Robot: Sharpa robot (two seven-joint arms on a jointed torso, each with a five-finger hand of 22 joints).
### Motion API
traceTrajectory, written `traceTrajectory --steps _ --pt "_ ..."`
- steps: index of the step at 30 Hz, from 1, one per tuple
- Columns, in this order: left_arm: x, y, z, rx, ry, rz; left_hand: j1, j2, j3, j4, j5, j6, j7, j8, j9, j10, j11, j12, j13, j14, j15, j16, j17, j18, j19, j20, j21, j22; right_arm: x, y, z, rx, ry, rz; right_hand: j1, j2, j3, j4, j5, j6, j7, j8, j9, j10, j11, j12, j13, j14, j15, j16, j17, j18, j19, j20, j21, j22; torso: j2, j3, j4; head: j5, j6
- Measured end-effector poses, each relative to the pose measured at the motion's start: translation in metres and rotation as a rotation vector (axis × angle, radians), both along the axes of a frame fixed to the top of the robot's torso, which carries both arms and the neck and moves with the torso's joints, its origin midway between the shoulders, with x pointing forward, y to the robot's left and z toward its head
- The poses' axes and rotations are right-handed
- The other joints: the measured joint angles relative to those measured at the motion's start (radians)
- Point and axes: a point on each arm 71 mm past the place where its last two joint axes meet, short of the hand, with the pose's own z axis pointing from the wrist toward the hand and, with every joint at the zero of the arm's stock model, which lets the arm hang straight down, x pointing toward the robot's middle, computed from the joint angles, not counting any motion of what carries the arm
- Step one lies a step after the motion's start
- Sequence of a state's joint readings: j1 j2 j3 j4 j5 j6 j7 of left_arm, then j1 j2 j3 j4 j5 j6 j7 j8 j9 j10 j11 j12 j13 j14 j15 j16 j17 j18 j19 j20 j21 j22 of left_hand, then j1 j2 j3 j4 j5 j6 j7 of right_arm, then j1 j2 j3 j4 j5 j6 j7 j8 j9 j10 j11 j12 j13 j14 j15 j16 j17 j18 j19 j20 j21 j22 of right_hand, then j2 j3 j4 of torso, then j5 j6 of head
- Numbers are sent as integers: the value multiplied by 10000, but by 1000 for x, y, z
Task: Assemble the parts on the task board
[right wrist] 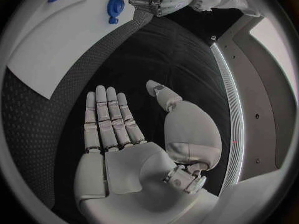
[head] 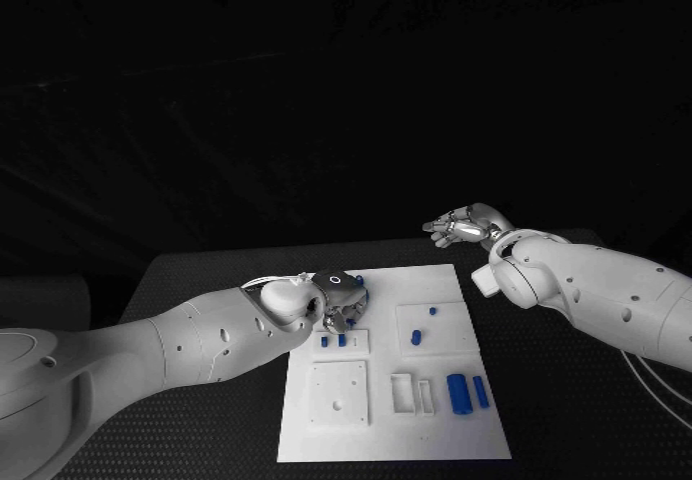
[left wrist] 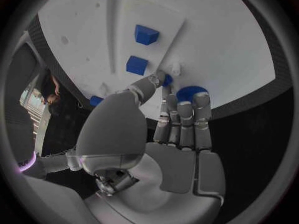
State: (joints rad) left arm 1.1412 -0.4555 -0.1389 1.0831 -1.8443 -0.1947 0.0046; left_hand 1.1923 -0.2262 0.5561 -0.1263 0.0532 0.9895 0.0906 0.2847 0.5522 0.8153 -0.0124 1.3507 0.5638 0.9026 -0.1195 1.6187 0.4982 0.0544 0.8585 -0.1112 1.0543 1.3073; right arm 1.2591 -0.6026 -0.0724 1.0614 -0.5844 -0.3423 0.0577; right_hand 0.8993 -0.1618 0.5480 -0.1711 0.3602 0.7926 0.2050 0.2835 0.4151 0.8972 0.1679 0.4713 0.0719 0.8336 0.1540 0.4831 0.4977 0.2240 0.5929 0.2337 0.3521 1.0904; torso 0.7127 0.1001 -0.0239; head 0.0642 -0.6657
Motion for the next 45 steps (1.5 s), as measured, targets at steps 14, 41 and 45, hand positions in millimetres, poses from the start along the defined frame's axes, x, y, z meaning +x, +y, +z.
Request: traceTrajectory --steps 14,41,45 --pt "-1 1 0 49 -45 71 153 161 -57 126 0 142 -33 -66 -29 244 -35 40 -173 243 -15 0 1 -1 193 -15 -1 7 0 0 0 -2 3 -4 -40 40 0 0 0 0 0 0 -9 0 0 0 0 0 0 0 -1 1 0 0 -39 -1 -1 -3 2 11 -4" --pt "-3 8 -1 -152 -142 115 620 -302 -87 -210 1 -577 41 -476 -273 297 18 39 -407 298 24 -79 -21 -1 285 -65 -1 -35 0 -1 0 -12 11 -12 -40 40 0 0 0 0 0 35 -8 0 0 40 -6 0 0 0 1 1 1 -1 -39 6 -4 -14 12 23 -2" --pt "-3 8 -1 -164 -145 126 620 -302 -87 -210 1 -518 130 -495 -262 350 71 39 -428 334 59 -79 -21 -2 285 -66 -2 -45 0 -1 0 -12 12 -10 -40 40 0 0 0 0 0 35 -8 0 0 40 -6 0 0 0 1 1 1 -1 -38 5 -3 -13 11 23 -3"
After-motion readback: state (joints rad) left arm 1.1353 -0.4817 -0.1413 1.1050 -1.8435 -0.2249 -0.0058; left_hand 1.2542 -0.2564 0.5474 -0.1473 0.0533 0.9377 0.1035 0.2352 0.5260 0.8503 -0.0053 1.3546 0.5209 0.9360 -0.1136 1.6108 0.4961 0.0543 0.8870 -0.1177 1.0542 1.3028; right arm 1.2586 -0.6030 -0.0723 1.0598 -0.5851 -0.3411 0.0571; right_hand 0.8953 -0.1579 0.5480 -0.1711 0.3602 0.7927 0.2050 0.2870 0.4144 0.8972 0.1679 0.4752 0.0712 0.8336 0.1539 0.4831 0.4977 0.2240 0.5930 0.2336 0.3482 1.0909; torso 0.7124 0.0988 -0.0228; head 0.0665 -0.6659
